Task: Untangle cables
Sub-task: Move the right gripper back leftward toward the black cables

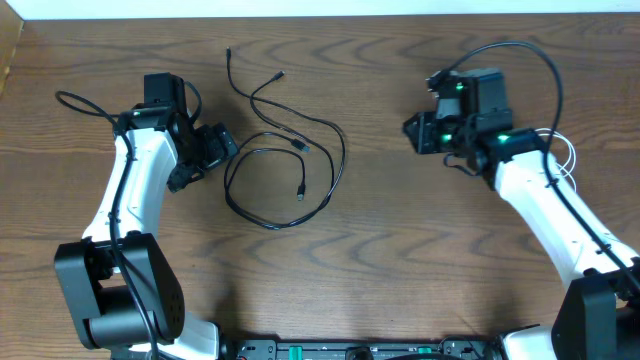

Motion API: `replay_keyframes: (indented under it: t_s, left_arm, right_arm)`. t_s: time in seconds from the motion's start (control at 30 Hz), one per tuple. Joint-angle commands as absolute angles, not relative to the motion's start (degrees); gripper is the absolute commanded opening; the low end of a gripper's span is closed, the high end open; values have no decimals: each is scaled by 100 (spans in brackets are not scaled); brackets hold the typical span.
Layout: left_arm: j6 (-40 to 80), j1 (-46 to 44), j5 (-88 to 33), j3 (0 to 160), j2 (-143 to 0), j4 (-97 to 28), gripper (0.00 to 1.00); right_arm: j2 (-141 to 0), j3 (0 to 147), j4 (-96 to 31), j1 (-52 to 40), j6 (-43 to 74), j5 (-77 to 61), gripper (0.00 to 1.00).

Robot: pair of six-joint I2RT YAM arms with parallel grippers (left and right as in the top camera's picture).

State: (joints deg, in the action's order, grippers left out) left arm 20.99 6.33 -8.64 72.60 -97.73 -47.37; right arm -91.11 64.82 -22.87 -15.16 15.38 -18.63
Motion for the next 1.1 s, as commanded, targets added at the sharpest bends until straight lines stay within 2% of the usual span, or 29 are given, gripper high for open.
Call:
replay_keyframes:
  t_s: [0.0, 0.13, 0.2, 0.4, 0.47, 0.57, 0.77, 1.07]
  left_arm:
    - [2088, 657, -790, 7231, -9808, -4751, 98]
    - [2086, 657, -788, 7231, -9808, -4751, 98]
    - [2088, 657, -790, 7231, -9808, -4751, 98]
    - [2086, 657, -788, 7231, -9808, -4751, 98]
    - [2086, 657, -790, 7231, -9808, -4751, 98]
    - [2088, 657, -788, 7231, -9808, -4751, 98]
    - [2086, 657, -788, 7231, -9808, -4751, 98]
    - [2086, 657, -788, 7231, -9808, -4751, 98]
  right_arm:
    - [-9164, 6471, -2231, -1861, 1586, -1828, 28]
    - [-9198, 6471, -2134, -2263, 1584, -1815, 34]
    - [-9201, 6471, -2091, -2471, 1581, -1813, 43]
    - [-9201, 6471, -2012, -2908, 1581, -1813, 63]
    - [-9201, 6471, -1953, -3037, 1581, -1813, 77]
    - [-9201, 6471, -1887, -3120, 1581, -1813, 87]
    - [-9201, 6471, -1883, -3159, 1584, -1813, 99]
    - [-9201, 6471, -1973, -3159, 1584, -1815, 99]
